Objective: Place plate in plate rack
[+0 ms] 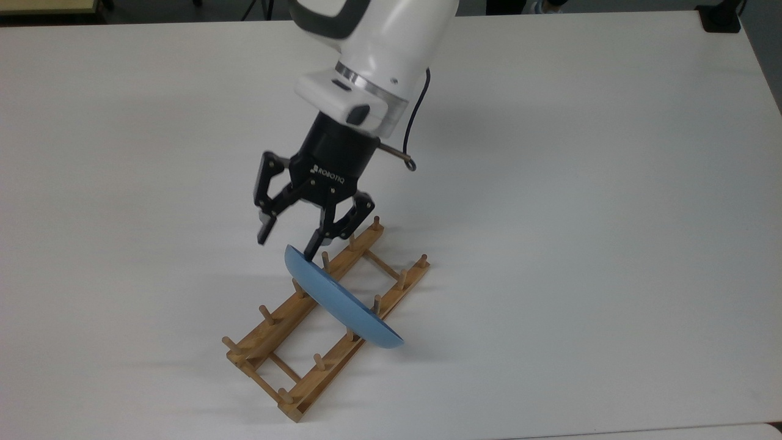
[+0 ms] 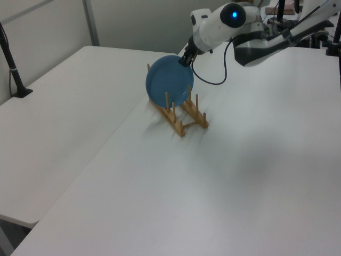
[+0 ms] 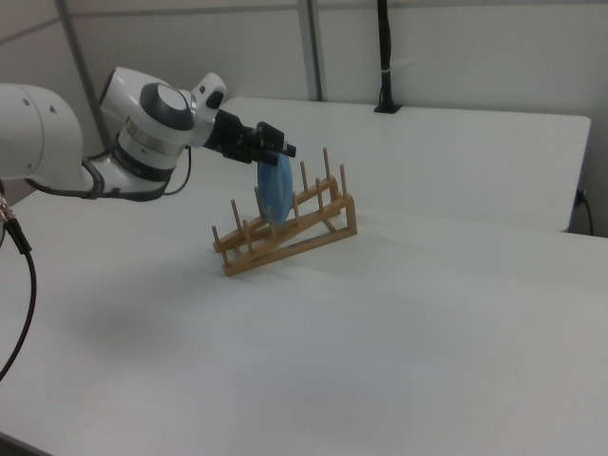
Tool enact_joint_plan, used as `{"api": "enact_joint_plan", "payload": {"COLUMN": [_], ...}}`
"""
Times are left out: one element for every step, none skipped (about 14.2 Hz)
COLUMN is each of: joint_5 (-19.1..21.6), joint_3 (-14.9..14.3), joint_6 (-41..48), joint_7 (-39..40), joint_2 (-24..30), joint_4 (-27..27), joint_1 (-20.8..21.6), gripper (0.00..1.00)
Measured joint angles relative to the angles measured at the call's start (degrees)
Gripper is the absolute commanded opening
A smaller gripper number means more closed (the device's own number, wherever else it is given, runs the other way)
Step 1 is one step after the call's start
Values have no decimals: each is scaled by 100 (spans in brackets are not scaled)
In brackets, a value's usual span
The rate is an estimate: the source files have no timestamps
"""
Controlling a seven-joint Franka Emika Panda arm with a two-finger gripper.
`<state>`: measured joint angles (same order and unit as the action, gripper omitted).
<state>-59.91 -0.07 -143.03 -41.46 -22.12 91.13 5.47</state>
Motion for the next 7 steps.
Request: {"api": "enact_joint_plan", "payload": {"joint_5": [238,493,765,1113,1553,1965,2688], "joint_3": [-1,-1,-1,4,19,26,27], "joint_6": [47,147,302,525,764,958,1315], "joint_7": [-3,-3,-2,24,160,365,887], "joint_2": [68,136,214,323,415,478,593], "joint_4": [-3,-11,-17,-19,-19,-19,-22], "joint_1": [0,2,7,17,27,38,53], "gripper": [100,100,100,100,100,100,100]}}
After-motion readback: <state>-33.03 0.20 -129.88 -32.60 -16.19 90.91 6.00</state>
